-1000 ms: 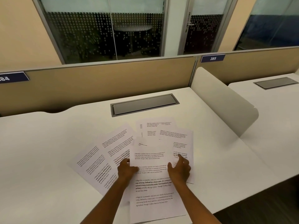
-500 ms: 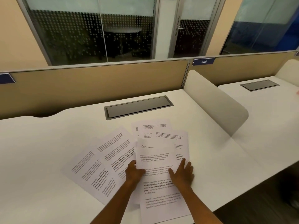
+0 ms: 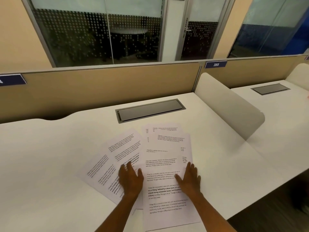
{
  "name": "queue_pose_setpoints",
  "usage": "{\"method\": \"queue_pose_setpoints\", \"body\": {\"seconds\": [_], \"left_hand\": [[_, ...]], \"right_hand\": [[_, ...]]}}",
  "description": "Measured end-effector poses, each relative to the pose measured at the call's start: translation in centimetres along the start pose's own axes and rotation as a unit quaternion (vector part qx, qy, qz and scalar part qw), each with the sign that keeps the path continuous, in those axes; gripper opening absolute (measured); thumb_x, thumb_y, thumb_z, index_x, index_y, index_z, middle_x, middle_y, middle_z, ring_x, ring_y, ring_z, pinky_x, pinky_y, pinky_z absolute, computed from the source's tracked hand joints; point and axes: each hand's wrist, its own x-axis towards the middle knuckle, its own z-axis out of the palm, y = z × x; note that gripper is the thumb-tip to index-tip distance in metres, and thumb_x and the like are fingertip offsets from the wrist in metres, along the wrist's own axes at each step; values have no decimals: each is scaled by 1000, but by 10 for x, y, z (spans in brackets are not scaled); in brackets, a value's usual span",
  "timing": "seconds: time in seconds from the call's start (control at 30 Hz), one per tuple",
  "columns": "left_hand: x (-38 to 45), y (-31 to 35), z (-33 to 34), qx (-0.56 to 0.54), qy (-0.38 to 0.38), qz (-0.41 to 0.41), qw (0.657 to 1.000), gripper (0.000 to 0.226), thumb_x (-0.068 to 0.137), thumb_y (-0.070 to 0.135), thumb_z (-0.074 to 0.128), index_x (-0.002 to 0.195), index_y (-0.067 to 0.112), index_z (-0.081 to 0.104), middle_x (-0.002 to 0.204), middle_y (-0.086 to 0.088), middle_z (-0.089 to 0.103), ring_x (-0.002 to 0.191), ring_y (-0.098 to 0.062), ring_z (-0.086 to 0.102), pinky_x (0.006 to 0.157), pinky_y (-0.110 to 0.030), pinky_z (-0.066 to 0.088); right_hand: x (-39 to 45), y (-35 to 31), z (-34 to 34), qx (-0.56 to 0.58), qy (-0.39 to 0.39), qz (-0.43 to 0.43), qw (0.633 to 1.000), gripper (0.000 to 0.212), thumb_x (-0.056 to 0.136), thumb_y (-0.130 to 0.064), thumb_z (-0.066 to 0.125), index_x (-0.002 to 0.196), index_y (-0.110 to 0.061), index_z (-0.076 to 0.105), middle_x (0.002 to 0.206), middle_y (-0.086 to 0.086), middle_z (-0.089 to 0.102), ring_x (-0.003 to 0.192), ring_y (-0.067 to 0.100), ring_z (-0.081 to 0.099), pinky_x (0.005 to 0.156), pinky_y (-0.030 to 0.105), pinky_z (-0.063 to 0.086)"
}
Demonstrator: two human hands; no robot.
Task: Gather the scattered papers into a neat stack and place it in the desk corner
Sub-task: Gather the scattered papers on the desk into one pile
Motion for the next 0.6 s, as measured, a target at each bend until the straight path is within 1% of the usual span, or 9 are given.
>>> {"method": "queue_pose_setpoints", "body": {"seconds": [0.07, 0.13, 0.17, 0.2, 0.27, 0.4, 0.5, 0.6], "left_hand": [[4, -16, -9, 69, 27, -61, 995, 64, 91, 45, 51, 145, 14, 32, 158, -22, 14, 147, -40, 10, 115, -64, 15], [8, -30, -16, 97, 31, -119, 988, 72, 91, 53, 45, 149, 15, 24, 160, -25, -4, 148, -40, -5, 113, -68, 4], [10, -35, -18, 103, 30, -144, 984, 76, 90, 56, 43, 150, 15, 21, 159, -26, -10, 148, -40, -9, 113, -67, 1], [12, -39, -20, 105, 28, -164, 981, 79, 90, 59, 41, 151, 15, 19, 158, -26, -13, 147, -41, -12, 114, -66, 0], [15, -46, -21, 99, 26, -185, 977, 80, 89, 60, 40, 152, 14, 18, 158, -28, -11, 147, -41, -13, 115, -64, 1], [18, -46, -18, 96, 19, -159, 982, 80, 91, 59, 37, 152, 12, 15, 158, -28, -8, 148, -40, -11, 117, -60, 2], [25, -40, -16, 97, 10, -118, 988, 80, 93, 58, 37, 152, 11, 11, 161, -23, -6, 149, -36, -10, 118, -58, 2], [36, -33, -15, 79, 1, -78, 994, 81, 93, 57, 40, 152, 11, 11, 162, -17, -1, 150, -32, -6, 120, -56, 3]], "right_hand": [[3, -5, -1, 6, -6, -10, 1000, 93, 92, -56, 47, 154, -12, -7, 164, 9, -1, 152, 28, -1, 122, 49, 6], [9, -11, -2, 13, -2, -17, 1000, 94, 91, -58, 47, 154, -13, -7, 164, 9, 2, 152, 28, 1, 122, 49, 7], [12, -14, -3, 18, 6, -16, 1000, 94, 91, -59, 47, 154, -13, -6, 164, 10, 4, 151, 28, 3, 122, 49, 8], [16, -17, -5, 23, 16, -13, 1000, 94, 91, -60, 46, 154, -13, -5, 164, 11, 5, 151, 29, 5, 122, 50, 10], [28, -23, -10, 28, 27, -12, 999, 93, 91, -60, 45, 154, -13, -4, 163, 13, 7, 151, 30, 8, 122, 51, 13], [52, -32, -15, 42, 11, -25, 999, 93, 91, -61, 43, 154, -12, -5, 163, 15, 5, 151, 31, 7, 122, 50, 12], [63, -40, -13, 50, -11, -37, 998, 95, 91, -63, 43, 154, -13, -6, 163, 14, 3, 151, 30, 6, 123, 48, 11], [68, -49, -10, 58, -10, -55, 997, 96, 90, -63, 44, 154, -13, -7, 164, 12, 1, 151, 28, 3, 123, 46, 9]]}}
